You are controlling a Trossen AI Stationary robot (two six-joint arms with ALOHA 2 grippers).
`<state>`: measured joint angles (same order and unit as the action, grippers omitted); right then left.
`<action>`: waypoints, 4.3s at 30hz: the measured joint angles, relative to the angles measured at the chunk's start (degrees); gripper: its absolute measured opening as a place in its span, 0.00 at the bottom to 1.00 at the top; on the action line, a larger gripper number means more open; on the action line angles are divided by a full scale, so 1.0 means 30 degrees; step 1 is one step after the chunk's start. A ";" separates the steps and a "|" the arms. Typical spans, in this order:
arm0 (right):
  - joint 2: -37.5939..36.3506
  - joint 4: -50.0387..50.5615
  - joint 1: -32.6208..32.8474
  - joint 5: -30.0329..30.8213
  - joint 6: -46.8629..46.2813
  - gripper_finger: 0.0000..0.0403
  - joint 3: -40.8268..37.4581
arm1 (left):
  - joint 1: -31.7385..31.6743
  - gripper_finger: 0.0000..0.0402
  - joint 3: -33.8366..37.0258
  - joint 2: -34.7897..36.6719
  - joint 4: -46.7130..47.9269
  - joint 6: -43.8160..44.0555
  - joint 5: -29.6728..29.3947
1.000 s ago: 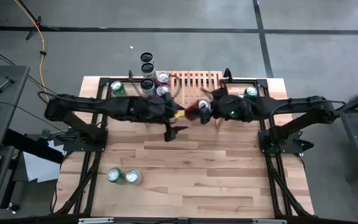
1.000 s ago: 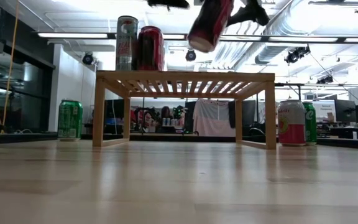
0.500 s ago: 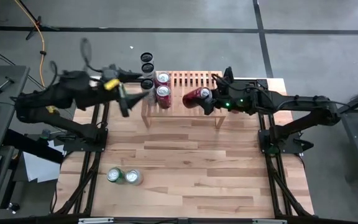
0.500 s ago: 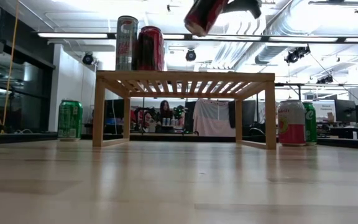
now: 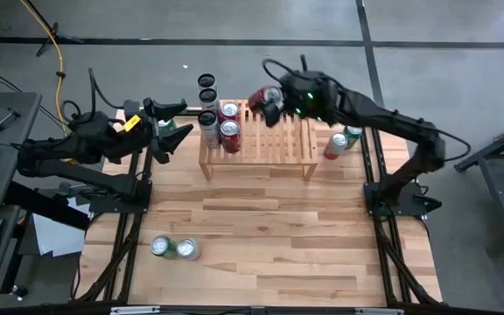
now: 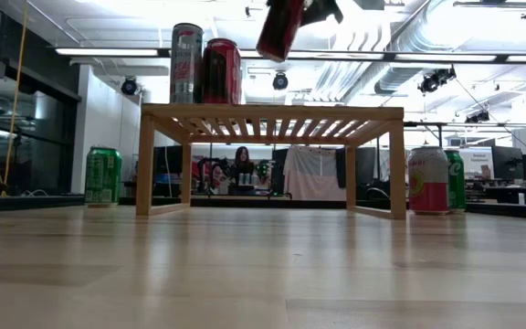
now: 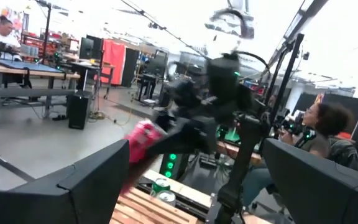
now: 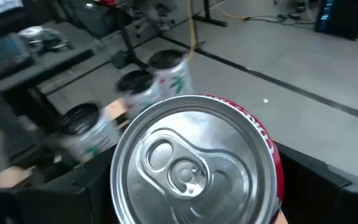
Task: Place canned beverage on shelf
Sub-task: Put the red-white soda can on the shelf aligned with the other red-white soda cans
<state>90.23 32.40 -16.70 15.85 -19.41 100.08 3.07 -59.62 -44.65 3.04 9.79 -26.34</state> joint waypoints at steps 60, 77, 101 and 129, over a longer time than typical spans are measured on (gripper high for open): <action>0.9254 0.6908 -0.4221 -0.6380 0.0132 0.80 0.8544 | 0.0000 0.90 -0.0012 -0.0629 0.0188 0.1217 -0.1724; 0.9254 0.7185 -0.4221 -0.6393 0.1491 0.80 0.8544 | 0.0000 0.90 -0.0012 -0.0625 0.0185 0.1208 -0.1719; 0.9251 0.6572 -0.4178 -0.6339 0.1520 0.97 0.8529 | -0.0007 0.90 -0.0012 -0.0625 0.0179 0.1193 -0.1400; 0.5086 1.2962 -0.3687 -0.5842 0.6941 0.97 1.0083 | -0.0015 0.90 -0.0012 -0.0618 0.0201 0.1164 -0.0409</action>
<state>105.49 71.29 -27.76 -1.68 1.41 130.33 3.03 -59.66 -46.50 3.64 13.28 -27.57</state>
